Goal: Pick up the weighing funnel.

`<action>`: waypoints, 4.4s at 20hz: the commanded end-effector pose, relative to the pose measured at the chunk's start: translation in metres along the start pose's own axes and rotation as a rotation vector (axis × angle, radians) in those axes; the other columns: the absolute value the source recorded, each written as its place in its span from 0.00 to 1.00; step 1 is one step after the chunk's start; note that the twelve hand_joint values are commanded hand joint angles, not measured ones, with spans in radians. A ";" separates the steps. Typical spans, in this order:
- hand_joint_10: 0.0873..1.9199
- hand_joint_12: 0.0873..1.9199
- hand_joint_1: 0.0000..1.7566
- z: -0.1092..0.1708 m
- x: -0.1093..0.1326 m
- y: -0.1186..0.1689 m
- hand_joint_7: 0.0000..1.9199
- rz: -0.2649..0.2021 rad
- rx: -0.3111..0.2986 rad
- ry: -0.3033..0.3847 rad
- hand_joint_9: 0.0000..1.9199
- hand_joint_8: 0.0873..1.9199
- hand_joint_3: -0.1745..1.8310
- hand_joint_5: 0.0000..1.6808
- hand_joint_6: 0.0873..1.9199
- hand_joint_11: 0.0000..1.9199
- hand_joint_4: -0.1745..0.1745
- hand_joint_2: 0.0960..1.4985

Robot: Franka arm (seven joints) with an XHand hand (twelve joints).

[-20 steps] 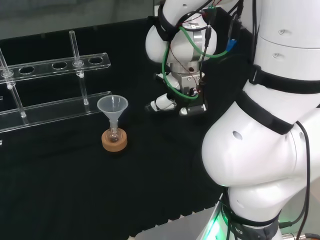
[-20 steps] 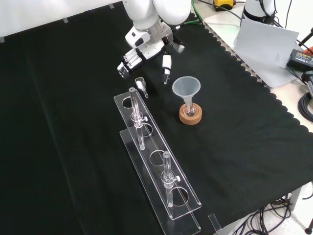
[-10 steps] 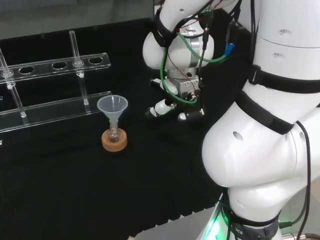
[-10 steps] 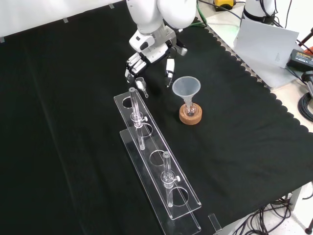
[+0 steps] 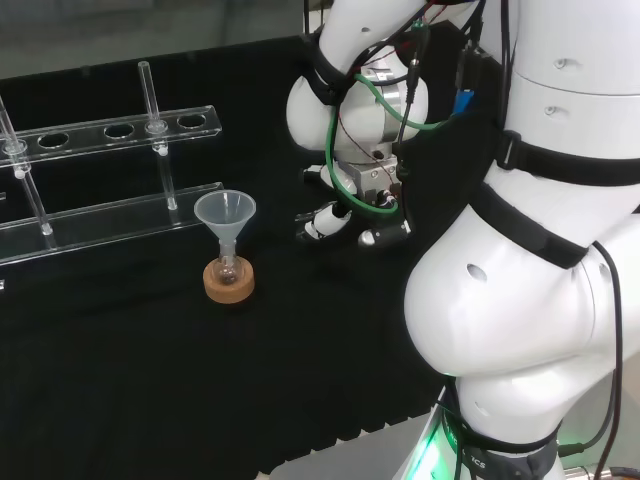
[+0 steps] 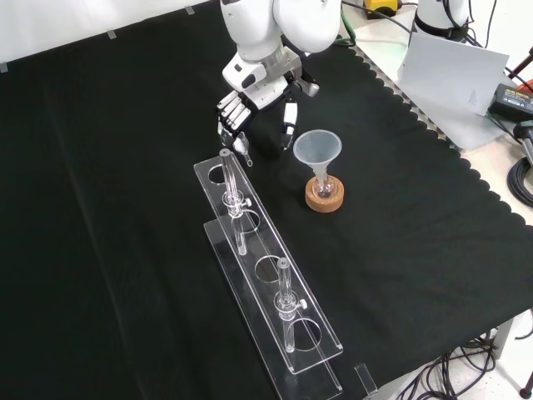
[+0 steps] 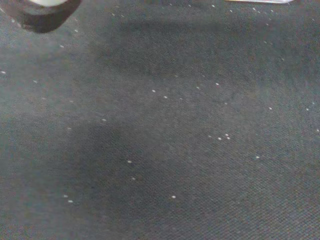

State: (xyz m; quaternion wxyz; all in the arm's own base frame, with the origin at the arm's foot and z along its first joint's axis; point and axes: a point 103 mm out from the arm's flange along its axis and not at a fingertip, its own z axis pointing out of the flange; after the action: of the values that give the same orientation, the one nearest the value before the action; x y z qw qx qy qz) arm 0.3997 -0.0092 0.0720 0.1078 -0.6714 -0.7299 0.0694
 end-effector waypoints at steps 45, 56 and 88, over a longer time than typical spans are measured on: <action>0.23 0.71 0.50 0.015 -0.022 0.020 0.53 0.052 -0.041 -0.009 0.35 0.18 0.15 0.47 0.09 0.00 0.58 0.46; 0.15 0.78 0.51 0.012 -0.020 0.015 0.68 0.083 -0.113 -0.017 0.52 0.15 0.31 0.60 0.24 0.00 0.71 0.36; 0.14 0.82 0.47 0.018 -0.014 0.006 0.72 0.165 -0.114 0.020 0.55 0.17 0.33 0.61 0.29 0.00 0.77 0.33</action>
State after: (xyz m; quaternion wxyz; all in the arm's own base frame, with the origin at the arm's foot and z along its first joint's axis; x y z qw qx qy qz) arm 0.4017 -0.0286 0.0504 0.0734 -0.7325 -0.6754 0.0427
